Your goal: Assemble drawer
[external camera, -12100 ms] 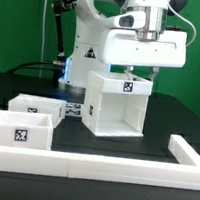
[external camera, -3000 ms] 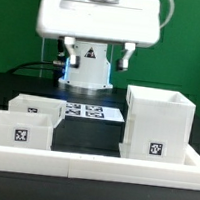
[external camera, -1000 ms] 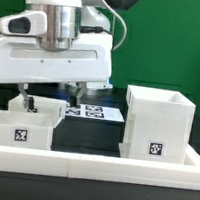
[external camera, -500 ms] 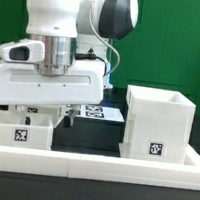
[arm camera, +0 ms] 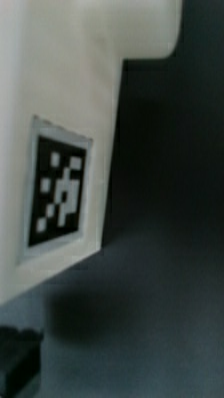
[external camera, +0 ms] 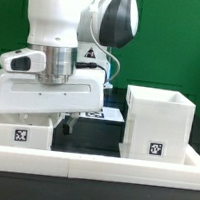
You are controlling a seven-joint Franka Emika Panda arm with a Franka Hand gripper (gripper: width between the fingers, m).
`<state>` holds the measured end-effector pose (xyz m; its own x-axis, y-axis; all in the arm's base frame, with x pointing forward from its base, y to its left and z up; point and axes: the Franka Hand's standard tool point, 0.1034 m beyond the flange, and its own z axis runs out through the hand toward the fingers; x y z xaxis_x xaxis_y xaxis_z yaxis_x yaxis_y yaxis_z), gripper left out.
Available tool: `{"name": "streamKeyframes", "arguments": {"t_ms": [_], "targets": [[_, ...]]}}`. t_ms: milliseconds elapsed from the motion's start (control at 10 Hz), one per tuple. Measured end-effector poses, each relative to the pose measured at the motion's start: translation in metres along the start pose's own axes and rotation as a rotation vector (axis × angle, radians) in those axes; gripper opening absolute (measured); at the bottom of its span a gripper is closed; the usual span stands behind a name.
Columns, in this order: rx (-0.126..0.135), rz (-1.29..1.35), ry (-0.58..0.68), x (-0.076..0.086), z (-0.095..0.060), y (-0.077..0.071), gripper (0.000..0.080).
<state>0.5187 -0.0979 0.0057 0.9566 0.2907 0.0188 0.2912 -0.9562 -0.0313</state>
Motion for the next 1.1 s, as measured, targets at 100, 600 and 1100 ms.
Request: {"name": "streamKeyframes", "arguments": {"t_ms": [100,600,1100], "targets": [[0.000,-0.001,0.000,0.0000,0.0000,-0.0001,0.0447],[0.000,-0.002,0.000,0.0001,-0.0001,-0.0001,0.0041],[-0.002,-0.049,0.001,0.0005,-0.0085,-0.0084,0.0041]]}}
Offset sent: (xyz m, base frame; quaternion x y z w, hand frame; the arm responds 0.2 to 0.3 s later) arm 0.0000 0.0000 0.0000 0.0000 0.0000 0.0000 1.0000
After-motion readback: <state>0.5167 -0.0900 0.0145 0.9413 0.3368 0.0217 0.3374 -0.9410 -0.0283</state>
